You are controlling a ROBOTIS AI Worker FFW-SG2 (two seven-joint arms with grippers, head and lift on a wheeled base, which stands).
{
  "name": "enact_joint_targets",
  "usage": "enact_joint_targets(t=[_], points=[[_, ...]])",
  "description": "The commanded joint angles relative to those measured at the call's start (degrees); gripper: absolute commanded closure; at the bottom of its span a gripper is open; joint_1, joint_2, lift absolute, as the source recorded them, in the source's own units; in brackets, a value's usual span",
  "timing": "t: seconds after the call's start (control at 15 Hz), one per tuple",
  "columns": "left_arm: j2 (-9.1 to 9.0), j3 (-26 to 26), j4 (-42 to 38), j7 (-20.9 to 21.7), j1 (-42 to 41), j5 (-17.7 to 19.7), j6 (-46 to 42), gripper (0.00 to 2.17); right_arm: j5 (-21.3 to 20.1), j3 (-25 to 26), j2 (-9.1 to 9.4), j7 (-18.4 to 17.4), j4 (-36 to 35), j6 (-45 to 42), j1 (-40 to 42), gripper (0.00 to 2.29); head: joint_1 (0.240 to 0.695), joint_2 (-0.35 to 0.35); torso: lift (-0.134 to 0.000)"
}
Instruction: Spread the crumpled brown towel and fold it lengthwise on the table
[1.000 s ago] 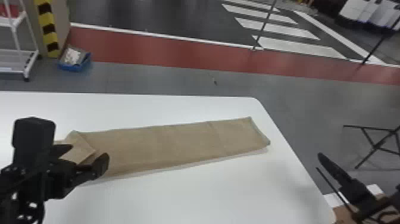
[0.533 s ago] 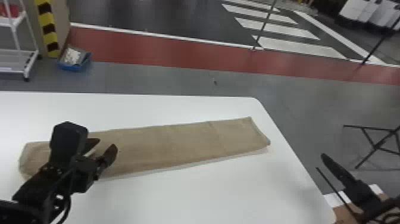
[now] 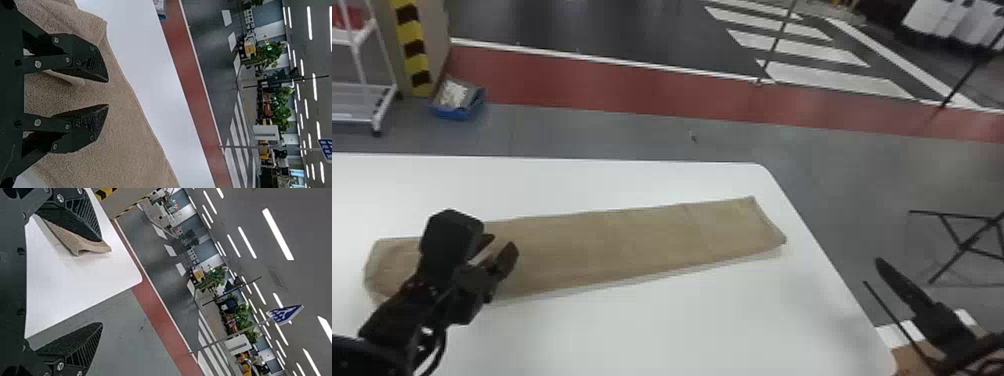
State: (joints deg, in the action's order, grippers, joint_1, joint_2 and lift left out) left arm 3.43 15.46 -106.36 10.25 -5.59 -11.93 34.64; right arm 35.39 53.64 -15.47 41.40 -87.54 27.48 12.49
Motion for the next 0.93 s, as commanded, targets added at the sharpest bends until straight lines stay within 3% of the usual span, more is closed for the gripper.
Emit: enact_joint_targets(t=[0.0, 0.87], points=[[0.27, -0.07, 0.10, -0.14, 0.05, -1.52, 0.30, 0.79, 0.03, -0.02, 0.00, 0.00, 0.00, -0.10, 0.00, 0.13, 0.695, -0.350, -0.125], [0.35, 0.01, 1.86, 1.88, 2.25, -1.87, 6.63, 0.74, 0.21, 0.77, 0.00, 0.44, 0.35, -0.10, 0.08, 0.13, 0.695, -0.350, -0.125]])
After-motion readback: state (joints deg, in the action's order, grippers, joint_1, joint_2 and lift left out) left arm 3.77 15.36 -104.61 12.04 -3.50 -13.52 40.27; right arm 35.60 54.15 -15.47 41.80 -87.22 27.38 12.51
